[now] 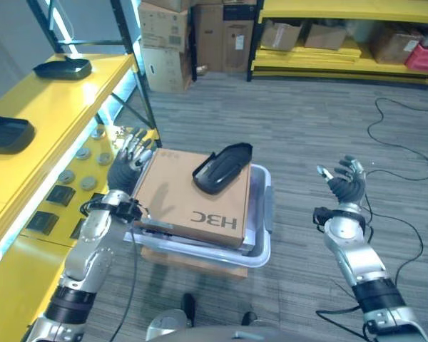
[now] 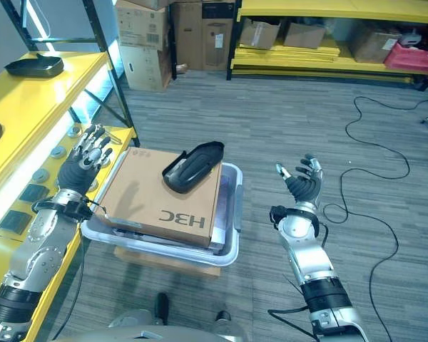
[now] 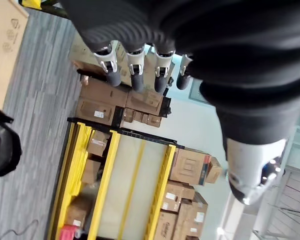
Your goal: Move parts from the plastic box to the shelf.
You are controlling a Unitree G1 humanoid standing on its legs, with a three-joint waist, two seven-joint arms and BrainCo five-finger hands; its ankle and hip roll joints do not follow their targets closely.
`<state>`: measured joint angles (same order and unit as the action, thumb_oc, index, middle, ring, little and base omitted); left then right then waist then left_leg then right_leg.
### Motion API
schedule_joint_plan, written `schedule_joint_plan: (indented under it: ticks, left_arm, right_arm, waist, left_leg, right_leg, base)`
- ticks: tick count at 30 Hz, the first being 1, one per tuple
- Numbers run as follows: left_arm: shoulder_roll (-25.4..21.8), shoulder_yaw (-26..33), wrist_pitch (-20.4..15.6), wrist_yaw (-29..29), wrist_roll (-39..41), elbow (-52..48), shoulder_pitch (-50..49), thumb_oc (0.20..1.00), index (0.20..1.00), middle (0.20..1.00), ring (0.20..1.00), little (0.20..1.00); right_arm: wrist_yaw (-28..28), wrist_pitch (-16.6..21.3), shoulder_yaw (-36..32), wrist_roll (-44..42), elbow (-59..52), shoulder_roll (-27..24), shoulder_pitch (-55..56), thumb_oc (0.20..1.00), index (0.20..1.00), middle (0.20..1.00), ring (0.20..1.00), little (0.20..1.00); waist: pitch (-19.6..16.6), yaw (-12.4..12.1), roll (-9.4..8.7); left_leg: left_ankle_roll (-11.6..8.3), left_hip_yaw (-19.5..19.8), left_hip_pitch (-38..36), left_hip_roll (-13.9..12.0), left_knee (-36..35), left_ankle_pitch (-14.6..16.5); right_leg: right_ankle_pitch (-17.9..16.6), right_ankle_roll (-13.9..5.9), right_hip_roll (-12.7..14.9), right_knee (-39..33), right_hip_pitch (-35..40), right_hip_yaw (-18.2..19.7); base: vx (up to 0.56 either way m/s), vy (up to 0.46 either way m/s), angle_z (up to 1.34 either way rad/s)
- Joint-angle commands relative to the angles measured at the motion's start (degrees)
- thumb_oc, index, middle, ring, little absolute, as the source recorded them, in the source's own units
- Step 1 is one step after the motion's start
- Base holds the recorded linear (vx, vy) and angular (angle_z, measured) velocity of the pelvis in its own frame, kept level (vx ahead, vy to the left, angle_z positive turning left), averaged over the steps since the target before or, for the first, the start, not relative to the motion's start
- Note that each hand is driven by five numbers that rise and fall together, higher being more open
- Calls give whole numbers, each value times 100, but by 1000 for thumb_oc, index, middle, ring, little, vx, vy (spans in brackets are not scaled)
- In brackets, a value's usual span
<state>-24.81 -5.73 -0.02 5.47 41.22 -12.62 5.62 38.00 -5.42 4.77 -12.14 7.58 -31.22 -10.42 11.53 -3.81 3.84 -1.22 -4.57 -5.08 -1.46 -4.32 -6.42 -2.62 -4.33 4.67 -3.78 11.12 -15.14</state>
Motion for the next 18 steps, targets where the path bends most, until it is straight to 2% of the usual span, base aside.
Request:
schedule_joint_plan:
  ticks: [1,7,10,13,18]
  left_arm:
    - [-298,206,-198,-128,-394,-95,154,1000,1000,1000,1000,1000]
    - [-341,238,-198,-111,-581,-72,166,1000,1000,1000,1000,1000]
    - [-399,224,-208,-85,-449,-92,165,1000,1000,1000,1000,1000]
    - [-491,187,-414,-179,-172,-90,176,1000,1000,1000,1000,1000]
    - [-626,112,-739,-287,117,-130,73,1000,1000,1000,1000,1000]
  right_arm:
    - [100,131,232,-279,222,135,-679,1000,1000,1000,1000,1000]
    - [86,268,562,-618,1409,501,-1358,1000,1000,1000,1000,1000]
    - [168,331,665,-660,2136,582,-1944,1000,1000,1000,1000,1000]
    - [413,421,750,-576,2767,511,-2477,1000,1000,1000,1000,1000]
    - [849,627,697,-479,3471,105,-2905,1000,1000,1000,1000,1000]
  waist:
    - [-114,-297,-232]
    - [-30,-561,-121]
    - [160,-741,18]
    - [428,-918,168]
    - [755,-1039,334]
  left_leg:
    - [-80,122,64,-139,321,416]
    - [-71,300,251,-57,438,429]
    - [-31,484,494,91,602,469]
    - [4,642,775,254,737,490]
    - [50,713,1065,378,848,458]
  right_leg:
    - [-300,-335,489,10,-362,113]
    - [-265,-330,598,149,-421,-33]
    - [-196,-325,717,363,-556,-123]
    - [-189,-322,818,442,-696,-207]
    - [-218,-330,913,508,-877,-286]
  base:
    - [40,24,6]
    - [37,61,16]
    - [-33,128,25]
    - [-116,130,24]
    - [-88,70,20]
